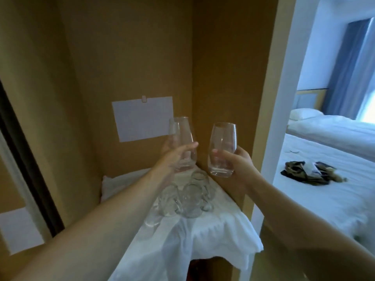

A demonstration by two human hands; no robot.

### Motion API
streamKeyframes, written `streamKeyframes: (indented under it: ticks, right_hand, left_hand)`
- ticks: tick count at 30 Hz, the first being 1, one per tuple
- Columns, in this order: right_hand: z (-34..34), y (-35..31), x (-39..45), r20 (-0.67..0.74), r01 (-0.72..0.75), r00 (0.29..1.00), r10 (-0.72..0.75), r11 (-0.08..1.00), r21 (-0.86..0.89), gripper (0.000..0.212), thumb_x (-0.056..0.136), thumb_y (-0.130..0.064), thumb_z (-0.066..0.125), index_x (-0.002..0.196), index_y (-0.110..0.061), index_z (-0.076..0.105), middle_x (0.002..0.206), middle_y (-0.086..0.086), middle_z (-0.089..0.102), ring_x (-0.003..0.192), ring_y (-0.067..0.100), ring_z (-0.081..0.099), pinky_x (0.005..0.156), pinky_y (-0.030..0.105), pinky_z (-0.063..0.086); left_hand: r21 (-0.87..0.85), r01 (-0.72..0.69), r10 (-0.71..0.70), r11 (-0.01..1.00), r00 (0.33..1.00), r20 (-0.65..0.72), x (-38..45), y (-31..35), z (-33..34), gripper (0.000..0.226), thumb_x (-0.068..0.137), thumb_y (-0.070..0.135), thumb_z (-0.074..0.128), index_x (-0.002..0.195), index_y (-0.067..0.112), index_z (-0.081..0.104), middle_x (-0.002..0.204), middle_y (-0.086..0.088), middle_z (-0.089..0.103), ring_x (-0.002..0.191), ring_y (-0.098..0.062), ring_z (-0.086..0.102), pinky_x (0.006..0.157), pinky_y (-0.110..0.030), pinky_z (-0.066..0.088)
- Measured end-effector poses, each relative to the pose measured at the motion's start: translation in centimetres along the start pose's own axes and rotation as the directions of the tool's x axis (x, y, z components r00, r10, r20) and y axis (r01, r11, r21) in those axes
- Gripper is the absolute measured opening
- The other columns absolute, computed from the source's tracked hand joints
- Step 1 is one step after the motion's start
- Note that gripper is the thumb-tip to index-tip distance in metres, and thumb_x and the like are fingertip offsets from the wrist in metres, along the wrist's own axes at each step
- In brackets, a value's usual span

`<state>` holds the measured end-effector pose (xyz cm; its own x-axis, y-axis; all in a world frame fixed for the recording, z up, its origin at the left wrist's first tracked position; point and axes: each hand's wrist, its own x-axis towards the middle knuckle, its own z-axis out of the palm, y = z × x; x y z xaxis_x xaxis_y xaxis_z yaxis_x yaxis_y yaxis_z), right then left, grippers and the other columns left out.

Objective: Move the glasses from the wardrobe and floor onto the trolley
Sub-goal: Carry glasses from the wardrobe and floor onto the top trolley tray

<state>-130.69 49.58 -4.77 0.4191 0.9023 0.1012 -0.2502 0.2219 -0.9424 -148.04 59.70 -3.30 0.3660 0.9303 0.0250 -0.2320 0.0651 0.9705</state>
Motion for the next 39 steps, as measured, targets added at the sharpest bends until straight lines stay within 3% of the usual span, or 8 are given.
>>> streamKeyframes:
  ticks: [3,8,12,16,22,26,31,39]
  right_hand:
    - [-2.4,-0.4,-2.1,-0.109,0.032,0.993,-0.040,0.997,-0.068,0.072,0.059,-0.018,0.095,0.122,-0.014,0.060,0.108,0.015,0.074,0.094,0.032,0.075,0.076,0.047,0.062]
    - [-7.4,-1.6,-5.6,-0.227,0.057,0.970,-0.083,0.991,-0.120,0.071,0.070,-0.016,0.091,0.129,-0.018,0.053,0.116,0.016,0.071,0.096,0.031,0.075,0.072,0.041,0.061]
    - [-11.5,-3.6,-8.7,-0.314,0.129,0.930,-0.188,0.971,-0.199,0.085,0.063,-0.030,0.095,0.134,-0.015,0.053,0.103,0.006,0.074,0.097,0.024,0.075,0.080,0.038,0.060]
    - [-16.3,-6.0,-11.9,-0.394,0.182,0.880,-0.266,0.954,-0.237,0.089,0.055,-0.040,0.093,0.132,-0.017,0.055,0.114,0.010,0.069,0.098,0.023,0.074,0.082,0.036,0.061]
    - [-25.6,-9.4,-17.1,-0.499,0.201,0.816,-0.292,0.953,-0.227,0.071,0.059,-0.029,0.093,0.121,-0.023,0.060,0.109,0.008,0.074,0.097,0.021,0.075,0.076,0.034,0.061]
    - [-31.8,-12.0,-20.8,-0.544,0.207,0.781,-0.308,0.949,-0.240,0.080,0.061,-0.029,0.094,0.131,-0.024,0.054,0.109,0.004,0.075,0.100,0.021,0.074,0.077,0.033,0.061]
    - [-39.3,-15.0,-25.1,-0.589,0.210,0.732,-0.343,0.936,-0.284,0.095,0.053,-0.037,0.094,0.136,-0.020,0.050,0.121,0.011,0.069,0.107,0.028,0.072,0.095,0.048,0.057]
    - [-50.7,-17.5,-30.7,-0.698,0.153,0.642,-0.317,0.945,-0.288,0.094,0.047,-0.039,0.099,0.128,-0.024,0.054,0.110,0.010,0.074,0.097,0.025,0.075,0.074,0.034,0.061]
  left_hand:
    - [-0.029,0.010,-0.006,1.000,0.991,0.132,0.1,-1.0,2.1,0.094,0.033,0.037,0.099,0.118,0.031,0.061,0.109,-0.004,0.076,0.087,-0.022,0.077,0.062,-0.037,0.059]
    - [0.042,0.005,-0.017,0.999,0.957,0.290,-0.9,-2.6,6.8,0.084,0.030,0.046,0.095,0.106,0.033,0.063,0.092,0.010,0.078,0.085,-0.016,0.077,0.069,-0.037,0.060]
    - [0.081,-0.022,-0.017,0.996,0.893,0.450,-2.1,-3.0,11.8,0.086,0.037,0.048,0.096,0.113,0.034,0.059,0.094,0.011,0.078,0.088,-0.017,0.076,0.066,-0.033,0.060]
    - [0.143,-0.056,-0.033,0.988,0.828,0.559,-3.9,-3.5,18.2,0.100,0.038,0.050,0.094,0.126,0.028,0.053,0.103,0.003,0.076,0.088,-0.017,0.076,0.088,-0.047,0.057]
    - [0.185,-0.063,-0.082,0.981,0.726,0.683,-8.1,-5.4,29.2,0.091,0.042,0.052,0.092,0.123,0.037,0.052,0.112,0.003,0.071,0.098,-0.018,0.072,0.086,-0.046,0.053]
    - [0.182,-0.082,-0.082,0.980,0.664,0.743,-11.2,-7.3,36.5,0.079,0.048,0.049,0.093,0.115,0.042,0.053,0.116,0.001,0.070,0.099,-0.019,0.072,0.091,-0.048,0.057]
    - [0.190,-0.091,-0.101,0.978,0.589,0.802,-14.6,-9.3,46.0,0.087,0.053,0.045,0.094,0.129,0.035,0.051,0.117,0.002,0.068,0.102,-0.018,0.070,0.094,-0.047,0.055]
    - [0.207,-0.046,-0.156,0.977,0.500,0.852,-19.6,-13.2,57.7,0.079,0.065,0.034,0.094,0.131,0.030,0.051,0.110,0.004,0.070,0.098,-0.017,0.071,0.075,-0.033,0.052]
